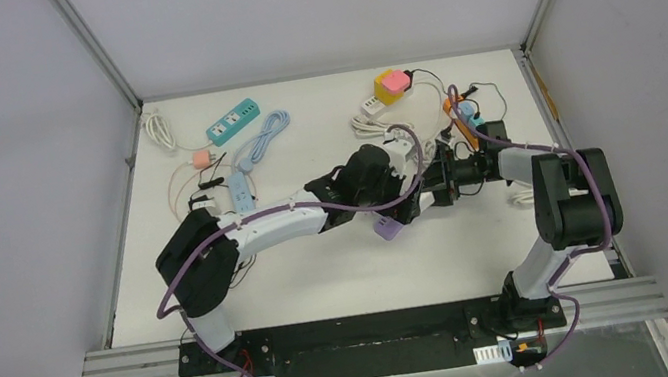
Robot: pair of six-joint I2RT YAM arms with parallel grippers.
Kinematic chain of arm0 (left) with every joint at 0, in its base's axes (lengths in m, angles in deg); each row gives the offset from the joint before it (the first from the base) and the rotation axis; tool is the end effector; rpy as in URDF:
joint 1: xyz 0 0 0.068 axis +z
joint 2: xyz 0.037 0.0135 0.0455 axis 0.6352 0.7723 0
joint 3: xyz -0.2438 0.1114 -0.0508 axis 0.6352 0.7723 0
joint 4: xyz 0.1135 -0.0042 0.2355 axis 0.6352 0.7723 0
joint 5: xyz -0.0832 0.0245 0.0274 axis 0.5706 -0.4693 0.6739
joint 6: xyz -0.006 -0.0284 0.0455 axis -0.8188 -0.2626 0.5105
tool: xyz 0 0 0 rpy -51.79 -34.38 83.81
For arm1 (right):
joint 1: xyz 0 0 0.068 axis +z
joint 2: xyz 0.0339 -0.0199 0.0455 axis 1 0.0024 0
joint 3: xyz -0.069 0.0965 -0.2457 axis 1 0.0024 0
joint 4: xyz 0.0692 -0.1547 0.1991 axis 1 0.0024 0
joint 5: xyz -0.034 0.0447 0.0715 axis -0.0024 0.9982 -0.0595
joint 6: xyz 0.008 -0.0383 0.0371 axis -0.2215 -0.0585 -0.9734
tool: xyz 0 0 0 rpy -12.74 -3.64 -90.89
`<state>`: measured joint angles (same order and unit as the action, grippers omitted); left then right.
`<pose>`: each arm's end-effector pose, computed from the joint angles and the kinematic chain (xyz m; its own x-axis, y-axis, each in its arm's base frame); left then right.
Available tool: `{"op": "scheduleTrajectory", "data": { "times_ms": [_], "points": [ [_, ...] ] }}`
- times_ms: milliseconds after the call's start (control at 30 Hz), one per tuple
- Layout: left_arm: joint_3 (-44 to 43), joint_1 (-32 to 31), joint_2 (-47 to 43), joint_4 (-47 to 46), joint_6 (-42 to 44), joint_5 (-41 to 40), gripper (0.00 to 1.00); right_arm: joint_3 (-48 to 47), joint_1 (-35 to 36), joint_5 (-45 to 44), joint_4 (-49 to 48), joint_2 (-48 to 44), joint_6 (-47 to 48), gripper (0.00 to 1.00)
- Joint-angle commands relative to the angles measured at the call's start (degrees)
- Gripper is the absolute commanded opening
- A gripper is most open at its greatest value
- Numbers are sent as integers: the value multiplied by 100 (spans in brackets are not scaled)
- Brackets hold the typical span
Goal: Pull the plug off the socket
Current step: Place the plug at the center of the board.
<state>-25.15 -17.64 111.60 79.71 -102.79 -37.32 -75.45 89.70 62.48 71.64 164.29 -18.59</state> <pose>0.2125 -0.3383 0.2367 -0.5309 0.3361 -0.7779 0.7866 0.5369 -0.3049 0.2812 0.0337 0.1489 -0.9915 0.0793 -0.1031 -0.0811 0.2425 0.9668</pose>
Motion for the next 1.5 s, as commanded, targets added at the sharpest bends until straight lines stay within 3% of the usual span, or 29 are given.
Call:
{"op": "scheduleTrajectory", "data": {
  "times_ms": [0,233,367,467,500,567,633,700,800,833,1067,1467],
  "points": [
    [-442,-80,135,67,457,-38,85,-225,128,285,19,39,70,0],
    [-780,-109,444,166,470,166,77,-234,166,276,53,73,84,0],
    [-916,-122,574,218,435,257,67,-242,183,276,68,92,84,2],
    [-1029,-121,660,324,394,305,51,-243,193,267,80,100,95,7],
    [-1057,-125,688,368,381,318,40,-243,199,267,88,100,94,10],
    [-1139,-122,750,476,350,342,10,-248,201,267,141,100,152,22],
    [-1148,-121,759,505,306,334,0,-299,201,255,397,71,467,39],
    [-1098,-120,715,500,273,320,0,-400,201,162,859,32,938,60],
    [-898,-121,579,423,244,289,0,-462,202,63,1126,-41,1249,82],
    [-818,-121,527,367,224,289,0,-456,208,64,1134,-53,1274,98],
    [-231,-120,50,-20,78,126,0,-471,193,141,1217,-73,1394,100],
    [898,309,-1050,268,-538,-762,0,-480,105,131,1276,-137,1509,100]
  ]
}}
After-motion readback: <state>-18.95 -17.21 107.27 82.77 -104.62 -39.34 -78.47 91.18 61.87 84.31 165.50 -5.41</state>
